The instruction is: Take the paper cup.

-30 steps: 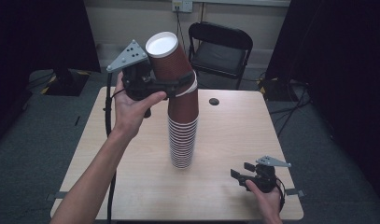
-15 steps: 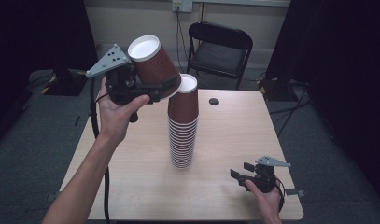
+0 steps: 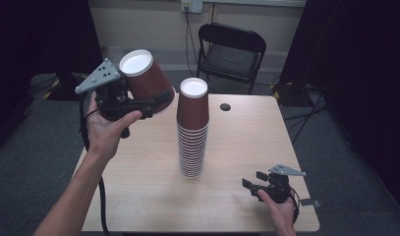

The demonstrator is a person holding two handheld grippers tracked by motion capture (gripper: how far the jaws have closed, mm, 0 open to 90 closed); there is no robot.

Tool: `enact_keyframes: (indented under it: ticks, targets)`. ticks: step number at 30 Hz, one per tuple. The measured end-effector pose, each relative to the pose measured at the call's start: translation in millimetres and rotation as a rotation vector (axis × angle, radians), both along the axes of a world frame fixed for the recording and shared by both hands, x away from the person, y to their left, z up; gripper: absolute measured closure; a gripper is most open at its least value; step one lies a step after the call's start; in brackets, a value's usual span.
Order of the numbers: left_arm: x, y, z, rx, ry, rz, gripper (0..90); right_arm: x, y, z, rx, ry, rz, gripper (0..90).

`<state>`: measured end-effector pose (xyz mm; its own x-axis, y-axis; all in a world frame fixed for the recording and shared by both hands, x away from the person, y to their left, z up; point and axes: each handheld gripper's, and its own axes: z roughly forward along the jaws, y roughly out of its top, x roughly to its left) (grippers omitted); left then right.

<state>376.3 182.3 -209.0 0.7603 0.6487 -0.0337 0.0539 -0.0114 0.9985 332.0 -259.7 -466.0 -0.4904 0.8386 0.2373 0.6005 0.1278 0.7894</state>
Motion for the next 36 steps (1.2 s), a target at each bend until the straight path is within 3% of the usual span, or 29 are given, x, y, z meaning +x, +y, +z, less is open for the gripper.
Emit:
enact_keyframes:
  ticks: [12, 20, 28, 36]
  targets:
    - [-6.1, 11.5, -24.4, 0.026, 0.029, 0.018, 12.7, -0.6, 2.6, 0.3, -0.009, -0.006, 0.009, 28.4]
    - [-9.7, 12.3, -50.8, 0.036, 0.06, 0.016, 12.7, -1.6, 3.5, 1.1, -0.015, -0.01, 0.016, 30.7]
    - [-13.1, 10.6, -65.3, 0.067, 0.055, 0.018, 12.7, -3.5, 5.2, 2.7, -0.028, -0.021, 0.018, 32.8]
    - [-15.3, 11.5, -86.7, 0.045, 0.098, 0.011, 12.7, -4.8, 6.8, 3.4, -0.029, -0.024, 0.03, 33.9]
